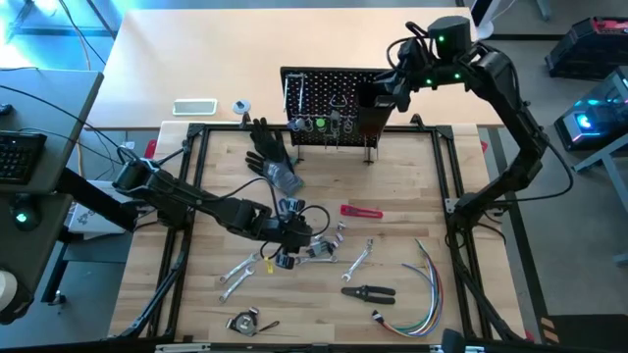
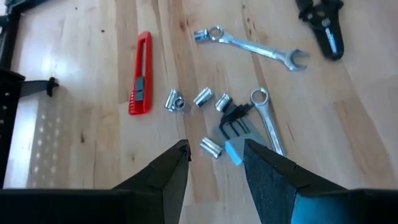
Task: Hang tools onto peg board
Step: Put the silver socket into the black bin on the pegboard
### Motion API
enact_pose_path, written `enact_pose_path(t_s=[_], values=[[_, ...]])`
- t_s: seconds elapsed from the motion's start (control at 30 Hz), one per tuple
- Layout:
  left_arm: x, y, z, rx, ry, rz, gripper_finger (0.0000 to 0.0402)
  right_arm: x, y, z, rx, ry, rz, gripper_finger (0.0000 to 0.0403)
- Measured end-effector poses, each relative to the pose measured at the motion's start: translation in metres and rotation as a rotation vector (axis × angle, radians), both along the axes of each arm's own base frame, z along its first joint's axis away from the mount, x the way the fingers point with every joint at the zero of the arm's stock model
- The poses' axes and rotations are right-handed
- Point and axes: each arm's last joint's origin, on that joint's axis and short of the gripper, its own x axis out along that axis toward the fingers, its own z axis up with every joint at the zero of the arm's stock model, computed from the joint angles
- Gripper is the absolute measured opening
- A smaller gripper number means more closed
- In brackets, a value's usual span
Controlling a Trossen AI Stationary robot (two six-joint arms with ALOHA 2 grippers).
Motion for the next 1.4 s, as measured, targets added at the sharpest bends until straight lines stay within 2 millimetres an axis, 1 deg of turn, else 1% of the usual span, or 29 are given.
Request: enact_pose_path(t_s=[0.17,0.3,0.5,0.6,0.7,0.83,0.97,1.1,1.2,1.4], values=[[-0.001,0.000,-0.007,-0.017,-0.008,0.018,0.0147,0.000,0.000,0.001,-0.029,-0.001,0.014,0.0091],[-0.003,0.002,-0.015,-0.022,0.000,0.037,0.0147,-0.001,0.000,0.001,-0.043,0.006,0.005,0.0104],[-0.005,0.003,-0.020,-0.015,0.000,0.050,0.0147,-0.014,0.011,0.012,-0.131,0.006,-0.015,0.0130],[-0.006,0.004,-0.027,-0.015,-0.010,0.045,0.0147,-0.023,0.018,0.019,-0.173,0.004,-0.049,0.0144],[-0.009,0.007,-0.037,-0.030,0.009,0.036,0.0147,-0.035,0.029,0.027,-0.208,-0.015,-0.075,0.0160],[-0.010,0.014,-0.048,-0.092,-0.007,0.016,0.0147,-0.050,0.043,0.037,-0.241,-0.048,-0.088,0.0179],[-0.011,0.023,-0.060,-0.126,-0.028,-0.047,0.0147,-0.061,0.059,0.043,-0.250,-0.074,-0.069,0.0185],[-0.013,0.033,-0.071,-0.109,-0.063,-0.108,0.0147,-0.067,0.075,0.042,-0.225,-0.060,-0.025,0.0185],[-0.011,0.042,-0.074,-0.085,-0.104,-0.135,0.0147,-0.069,0.085,0.038,-0.177,-0.026,0.012,0.0185],[-0.008,0.059,-0.077,-0.033,-0.089,-0.176,0.0147,-0.065,0.102,0.028,-0.061,0.052,0.110,0.0185]])
